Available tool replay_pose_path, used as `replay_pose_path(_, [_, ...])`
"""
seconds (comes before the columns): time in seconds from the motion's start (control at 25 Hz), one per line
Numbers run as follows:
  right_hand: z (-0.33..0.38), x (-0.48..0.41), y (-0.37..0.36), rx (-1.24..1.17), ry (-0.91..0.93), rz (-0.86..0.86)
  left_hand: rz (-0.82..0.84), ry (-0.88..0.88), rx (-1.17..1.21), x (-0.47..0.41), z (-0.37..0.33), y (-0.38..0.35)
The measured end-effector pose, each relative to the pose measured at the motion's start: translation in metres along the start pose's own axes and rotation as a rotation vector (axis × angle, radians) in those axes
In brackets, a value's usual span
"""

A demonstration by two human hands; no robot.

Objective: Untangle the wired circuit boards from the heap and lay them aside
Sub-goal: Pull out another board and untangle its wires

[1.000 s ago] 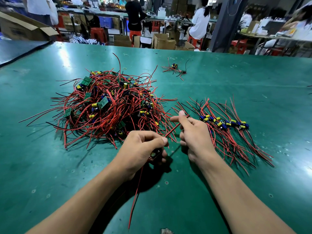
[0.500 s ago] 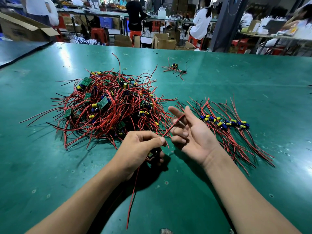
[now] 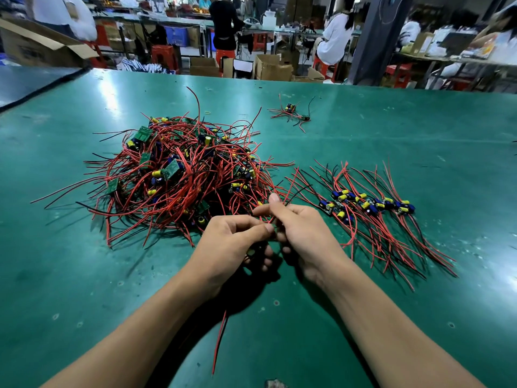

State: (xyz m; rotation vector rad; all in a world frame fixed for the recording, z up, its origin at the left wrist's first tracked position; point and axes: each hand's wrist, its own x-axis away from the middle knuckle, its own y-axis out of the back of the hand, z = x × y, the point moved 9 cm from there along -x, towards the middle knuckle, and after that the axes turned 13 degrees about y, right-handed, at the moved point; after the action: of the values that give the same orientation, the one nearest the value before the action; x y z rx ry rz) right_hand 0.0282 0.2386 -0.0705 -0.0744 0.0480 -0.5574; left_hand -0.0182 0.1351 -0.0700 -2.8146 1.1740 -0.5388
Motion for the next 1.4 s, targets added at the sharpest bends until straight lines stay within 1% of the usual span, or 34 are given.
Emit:
replay_pose_path(0.16, [0.010,-0.011,0.020,0.092,0.130,-0.126,0.040,0.059,0.072,0.001,0.002,-0.003])
replay_pose_path(0.28, [0.013,-0.017,0.039,0.098,0.163,-0.221,0.070,0.073,0.056,0.002,0.003,-0.006])
replay_pose_path(0.4, [0.006,-0.018,0.046,-0.039,0.095,-0.273,0.090,0.082,0.028,0.002,0.004,-0.008])
replay_pose_path(0.56, [-0.009,-0.018,0.039,-0.326,-0.075,-0.244,0.116,0.096,-0.005,0.003,0.006,-0.008])
replay_pose_path(0.64, [-0.010,-0.016,0.039,-0.337,-0.102,-0.217,0.117,0.114,0.014,0.002,0.007,-0.009])
replay_pose_path(0.76, [-0.006,-0.013,0.034,-0.235,-0.099,-0.164,0.104,0.161,0.071,-0.002,0.008,-0.009])
replay_pose_path(0.88, [0.003,-0.009,0.034,-0.086,-0.044,-0.171,0.127,0.205,0.153,-0.005,0.010,-0.009])
replay_pose_path(1.04, [0.014,-0.004,0.027,0.033,0.044,-0.135,0.171,0.208,0.209,-0.005,0.008,-0.009])
replay_pose_path(1.16, [0.016,-0.002,0.026,0.095,0.055,-0.113,0.179,0.206,0.221,-0.004,0.006,-0.010])
replay_pose_path(1.24, [0.018,-0.001,0.028,0.260,0.082,-0.104,0.194,0.203,0.222,-0.004,0.006,-0.010])
replay_pose_path(1.32, [0.022,0.000,0.025,0.373,0.129,-0.048,0.224,0.188,0.204,-0.005,0.005,-0.012])
replay_pose_path(1.4, [0.023,0.002,0.018,0.402,0.157,0.037,0.233,0.187,0.213,-0.006,0.006,-0.012])
